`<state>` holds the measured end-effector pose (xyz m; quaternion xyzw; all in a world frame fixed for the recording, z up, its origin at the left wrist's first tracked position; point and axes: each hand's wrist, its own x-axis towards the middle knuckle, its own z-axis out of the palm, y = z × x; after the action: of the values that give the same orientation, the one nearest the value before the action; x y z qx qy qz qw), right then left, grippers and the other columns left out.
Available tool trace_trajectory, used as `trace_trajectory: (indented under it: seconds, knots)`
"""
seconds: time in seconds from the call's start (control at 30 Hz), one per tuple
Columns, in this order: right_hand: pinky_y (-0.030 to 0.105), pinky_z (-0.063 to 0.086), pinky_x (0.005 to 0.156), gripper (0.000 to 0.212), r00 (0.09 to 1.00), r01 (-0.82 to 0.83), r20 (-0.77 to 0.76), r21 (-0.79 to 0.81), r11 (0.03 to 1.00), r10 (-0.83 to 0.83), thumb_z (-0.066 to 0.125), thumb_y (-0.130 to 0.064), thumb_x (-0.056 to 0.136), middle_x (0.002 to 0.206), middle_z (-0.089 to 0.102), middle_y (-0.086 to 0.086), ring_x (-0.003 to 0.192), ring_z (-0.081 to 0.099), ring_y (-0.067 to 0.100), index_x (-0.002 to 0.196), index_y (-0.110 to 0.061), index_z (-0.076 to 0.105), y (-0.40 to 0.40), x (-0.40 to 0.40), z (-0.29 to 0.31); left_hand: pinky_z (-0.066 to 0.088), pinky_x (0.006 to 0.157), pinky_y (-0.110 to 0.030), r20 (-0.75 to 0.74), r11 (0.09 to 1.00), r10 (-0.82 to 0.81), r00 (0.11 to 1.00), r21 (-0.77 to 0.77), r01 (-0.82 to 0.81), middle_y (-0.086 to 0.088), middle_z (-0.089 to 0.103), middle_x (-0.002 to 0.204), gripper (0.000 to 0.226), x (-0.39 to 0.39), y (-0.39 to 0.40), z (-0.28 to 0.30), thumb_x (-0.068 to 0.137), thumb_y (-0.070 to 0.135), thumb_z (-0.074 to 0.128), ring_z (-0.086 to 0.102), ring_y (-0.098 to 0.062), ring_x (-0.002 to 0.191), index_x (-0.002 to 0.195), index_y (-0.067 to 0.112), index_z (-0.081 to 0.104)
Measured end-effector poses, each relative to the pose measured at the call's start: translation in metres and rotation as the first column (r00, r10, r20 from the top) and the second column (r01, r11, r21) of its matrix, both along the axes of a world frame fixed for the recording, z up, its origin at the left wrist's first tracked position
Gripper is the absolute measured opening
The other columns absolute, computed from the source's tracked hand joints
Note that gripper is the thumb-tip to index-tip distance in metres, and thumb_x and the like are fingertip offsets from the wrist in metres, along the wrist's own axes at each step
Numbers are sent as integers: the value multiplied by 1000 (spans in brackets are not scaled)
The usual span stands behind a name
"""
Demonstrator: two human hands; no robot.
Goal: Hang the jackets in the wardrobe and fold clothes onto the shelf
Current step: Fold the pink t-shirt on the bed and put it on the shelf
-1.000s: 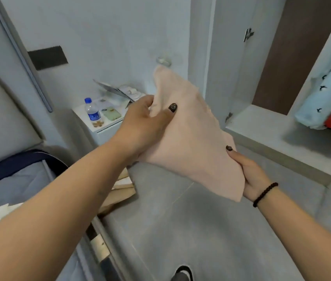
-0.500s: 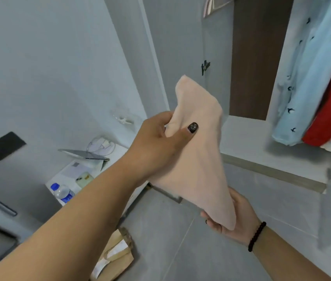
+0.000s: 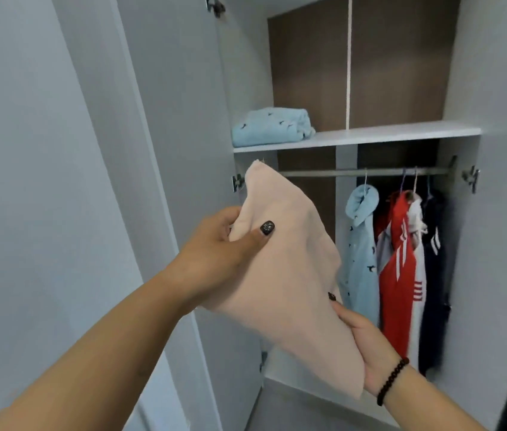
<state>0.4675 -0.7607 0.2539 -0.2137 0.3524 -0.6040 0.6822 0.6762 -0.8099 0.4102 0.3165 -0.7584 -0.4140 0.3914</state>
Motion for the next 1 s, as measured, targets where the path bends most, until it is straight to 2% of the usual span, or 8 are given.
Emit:
trace_trajectory:
  seconds: [0.13,0.27,0.37,0.43,0.57,0.77,0.9,1.0]
  knots:
    - [42,56,78,34,981,80,-170,-68,994,-91,68,-24,79,113,68,20,97,69,35,107,-5,73,-12,-26,54,55,74,-30,-93,999,15,996,38,-11,10,75,99,23,-8,-23,21,90,40,64,73,-12,87,111,32,66]
    - [42,56,78,40,898,231,-343,-168,958,-277,70,-21,77,108,71,17,97,69,35,116,-9,65,-40,-45,93,55,76,-31,-131,999,6,991,54,1,8,75,101,20,-14,-66,34,92,37,63,73,-14,90,111,30,66]
    - [41,56,75,42,826,305,-414,-243,921,-382,70,-20,76,106,72,13,95,69,32,117,-16,63,-72,-58,118,55,70,-26,-169,997,-38,985,63,49,7,75,101,19,-20,-109,45,92,35,63,73,-14,90,109,27,65]
    - [42,57,75,36,781,322,-457,-286,902,-424,68,-20,81,104,72,12,94,70,31,116,-18,64,-98,-69,135,55,71,-26,-185,993,-86,979,58,99,7,75,104,23,-26,-140,53,92,36,63,73,-14,92,112,27,64]
    - [47,52,89,23,670,390,-547,-316,865,-502,63,-18,89,99,74,11,92,69,30,111,-15,66,-143,-90,161,54,73,-30,-218,985,-121,969,91,143,4,75,106,24,-43,-199,59,93,34,61,72,-17,94,114,24,63]
    - [33,53,65,15,563,527,-531,-359,770,-633,63,-17,89,89,74,12,74,69,24,100,-10,70,-182,-125,180,53,69,-33,-209,988,-34,977,142,64,8,76,93,14,-94,-273,62,99,24,54,74,-16,83,102,28,67]
    - [29,53,55,13,567,576,-483,-348,740,-668,63,-15,89,84,74,12,68,69,24,97,-8,70,-197,-150,185,54,87,-47,-172,993,-29,985,111,48,8,76,94,17,-138,-309,72,98,23,54,71,-22,92,101,30,68]
    - [26,52,48,12,556,594,-451,-371,714,-698,62,-13,90,82,74,12,64,70,21,96,-7,69,-207,-181,190,53,86,-45,-165,997,-10,986,72,22,8,75,87,17,-179,-334,82,99,29,51,69,-22,91,97,28,68]
